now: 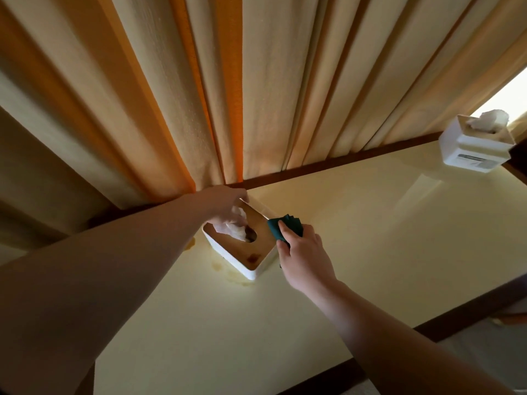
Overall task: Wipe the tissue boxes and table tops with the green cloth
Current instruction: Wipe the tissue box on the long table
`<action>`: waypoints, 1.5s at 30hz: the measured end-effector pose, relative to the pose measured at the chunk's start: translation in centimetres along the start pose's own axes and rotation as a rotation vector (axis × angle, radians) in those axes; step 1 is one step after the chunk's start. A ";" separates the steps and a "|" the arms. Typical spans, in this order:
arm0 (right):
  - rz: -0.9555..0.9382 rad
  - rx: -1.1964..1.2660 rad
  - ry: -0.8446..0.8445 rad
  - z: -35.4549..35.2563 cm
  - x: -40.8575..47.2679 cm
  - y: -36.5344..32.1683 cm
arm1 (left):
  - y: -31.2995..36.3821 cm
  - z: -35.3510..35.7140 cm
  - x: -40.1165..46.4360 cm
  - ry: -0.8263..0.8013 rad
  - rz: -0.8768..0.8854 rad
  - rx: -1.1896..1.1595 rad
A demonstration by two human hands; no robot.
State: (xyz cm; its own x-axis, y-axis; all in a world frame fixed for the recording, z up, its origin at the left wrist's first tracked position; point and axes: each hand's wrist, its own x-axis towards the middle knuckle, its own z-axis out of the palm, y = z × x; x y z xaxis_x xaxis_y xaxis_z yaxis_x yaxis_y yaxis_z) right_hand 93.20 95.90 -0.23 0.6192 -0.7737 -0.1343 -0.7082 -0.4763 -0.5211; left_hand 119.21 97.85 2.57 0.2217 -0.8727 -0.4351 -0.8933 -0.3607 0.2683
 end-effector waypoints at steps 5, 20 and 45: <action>0.000 -0.024 0.017 0.0 0.6 -1.0 | -2.0 1.7 -2.3 0.126 -0.108 -0.025; -0.041 -0.267 -0.073 1.9 2.7 -4.0 | -1.3 4.0 -4.9 0.247 -0.243 -0.143; -0.055 -0.175 -0.103 2.1 0.0 -1.9 | -1.6 4.2 -4.6 0.234 -0.247 -0.277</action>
State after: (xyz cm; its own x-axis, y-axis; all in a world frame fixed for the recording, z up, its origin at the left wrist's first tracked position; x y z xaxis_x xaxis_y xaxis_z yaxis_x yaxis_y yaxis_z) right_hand 95.25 97.72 -1.02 0.6834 -0.7022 -0.1997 -0.7151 -0.5887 -0.3768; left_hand 117.93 103.85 0.51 0.5265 -0.7887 -0.3174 -0.6706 -0.6148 0.4151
